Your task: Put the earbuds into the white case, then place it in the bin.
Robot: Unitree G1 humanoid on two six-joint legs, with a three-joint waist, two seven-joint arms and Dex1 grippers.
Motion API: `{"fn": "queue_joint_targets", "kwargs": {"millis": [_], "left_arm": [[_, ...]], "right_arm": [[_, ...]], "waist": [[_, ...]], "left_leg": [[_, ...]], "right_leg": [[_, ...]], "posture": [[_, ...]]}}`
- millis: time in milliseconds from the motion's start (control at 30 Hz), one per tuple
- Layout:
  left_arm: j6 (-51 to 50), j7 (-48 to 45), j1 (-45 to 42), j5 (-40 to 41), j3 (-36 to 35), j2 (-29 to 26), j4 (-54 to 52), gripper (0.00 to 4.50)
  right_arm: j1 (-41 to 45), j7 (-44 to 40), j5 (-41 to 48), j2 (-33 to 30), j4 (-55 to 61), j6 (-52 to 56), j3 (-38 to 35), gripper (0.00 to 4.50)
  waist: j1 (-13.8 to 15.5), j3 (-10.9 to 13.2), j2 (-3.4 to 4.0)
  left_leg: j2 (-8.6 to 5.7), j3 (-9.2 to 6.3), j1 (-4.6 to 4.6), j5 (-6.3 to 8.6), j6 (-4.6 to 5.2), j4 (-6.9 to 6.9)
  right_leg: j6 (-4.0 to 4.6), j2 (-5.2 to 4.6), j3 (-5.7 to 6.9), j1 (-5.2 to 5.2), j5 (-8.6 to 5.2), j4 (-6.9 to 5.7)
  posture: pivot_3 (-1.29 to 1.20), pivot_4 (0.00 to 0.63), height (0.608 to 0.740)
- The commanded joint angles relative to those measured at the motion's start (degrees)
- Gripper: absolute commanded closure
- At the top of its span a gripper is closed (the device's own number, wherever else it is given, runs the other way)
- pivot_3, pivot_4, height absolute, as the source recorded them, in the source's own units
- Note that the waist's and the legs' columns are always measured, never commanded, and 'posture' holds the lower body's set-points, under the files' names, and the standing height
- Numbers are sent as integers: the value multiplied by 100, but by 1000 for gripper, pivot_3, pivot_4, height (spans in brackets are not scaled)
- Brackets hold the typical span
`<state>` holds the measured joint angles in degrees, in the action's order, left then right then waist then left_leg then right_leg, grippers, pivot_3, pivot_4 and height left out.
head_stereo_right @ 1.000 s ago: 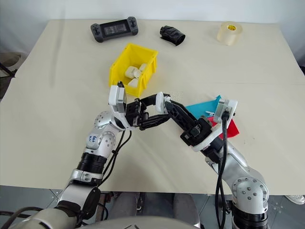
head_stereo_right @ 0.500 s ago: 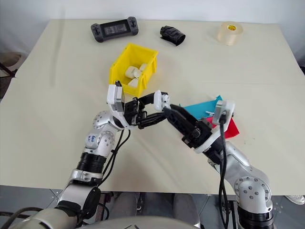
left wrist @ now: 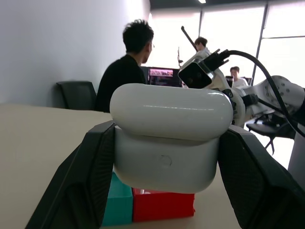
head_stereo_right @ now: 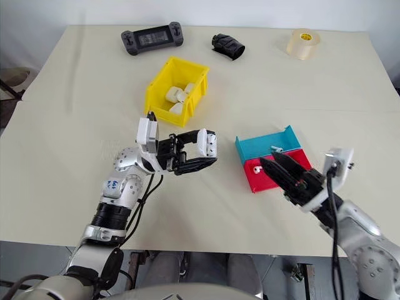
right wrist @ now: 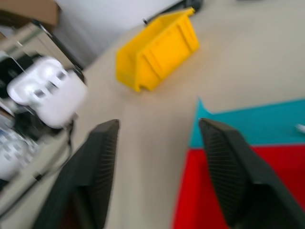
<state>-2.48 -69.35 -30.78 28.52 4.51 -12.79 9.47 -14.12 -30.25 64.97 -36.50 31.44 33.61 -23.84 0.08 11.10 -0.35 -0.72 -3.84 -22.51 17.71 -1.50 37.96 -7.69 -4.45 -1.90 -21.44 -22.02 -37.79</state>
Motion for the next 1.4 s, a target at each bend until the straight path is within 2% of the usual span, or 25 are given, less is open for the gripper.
{"fn": "queue_joint_targets", "kwargs": {"millis": [33, 167, 367, 600, 733, 900, 1067, 1400], "left_arm": [[349, -224, -45, -574, 333, -350, -125, 1689], [712, -180, -240, -1618, 884, -886, -99, 1689], [200, 348, -546, -2356, 1210, -1089, -277, 1689], [-208, 478, -626, -2454, 1413, -1024, -713, 1689], [-365, 579, -638, -2458, 1479, -990, -863, 1689], [-503, 687, -609, -2340, 1409, -940, -968, 1689], [-437, 604, -539, -2079, 1307, -921, -1083, 1689], [-511, 460, -265, -1304, 854, -870, -1122, 1689]], "right_arm": [[-173, -452, -478, -255, 225, -233, -243, 3079], [107, -486, -982, -589, 674, -186, 149, 4454], [1228, -119, -720, -676, 1240, 255, 932, 4485], [2908, 792, -598, -256, 1177, 1196, 2235, 4485], [3339, 1084, -798, -44, 989, 1612, 2708, 4485], [3360, 1179, -904, 62, 905, 1839, 2816, 4485], [3130, 1000, -1093, -191, 878, 1927, 2729, 4485], [2255, 554, -988, -447, 695, 1803, 1891, 4485]], "waist": [[-9, 0, 0], [-21, 0, 0], [2, 0, 0], [-12, 0, 0], [-13, 0, 0], [-2, 0, 0], [-8, 0, 0], [-7, 0, 0]], "left_leg": [[0, 1, 1, 0, 0, -1], [2, 8, 9, 0, 0, -4], [5, 5, 5, 0, 0, 1], [5, -4, -1, 0, -1, 3], [7, -7, -5, -1, -1, 3], [-2, -12, -11, 0, -1, 6], [-1, -14, -12, 0, 0, 6], [0, -13, -12, 0, 0, 6]], "right_leg": [[0, 1, -1, 1, 0, 0], [0, 6, -8, 1, 0, 0], [0, 3, -7, 1, 0, 0], [-2, -1, -1, -3, 1, 1], [-1, -2, 2, -5, 1, 2], [-2, -8, 4, -7, 1, -1], [-1, -8, 6, -8, 1, -1], [-2, -5, 6, -7, 1, -3]], "posture": [[0, 150, 740], [0, 150, 740], [0, 150, 740], [0, 150, 740], [0, 150, 740], [0, 150, 740], [0, 150, 740], [0, 150, 740]]}}
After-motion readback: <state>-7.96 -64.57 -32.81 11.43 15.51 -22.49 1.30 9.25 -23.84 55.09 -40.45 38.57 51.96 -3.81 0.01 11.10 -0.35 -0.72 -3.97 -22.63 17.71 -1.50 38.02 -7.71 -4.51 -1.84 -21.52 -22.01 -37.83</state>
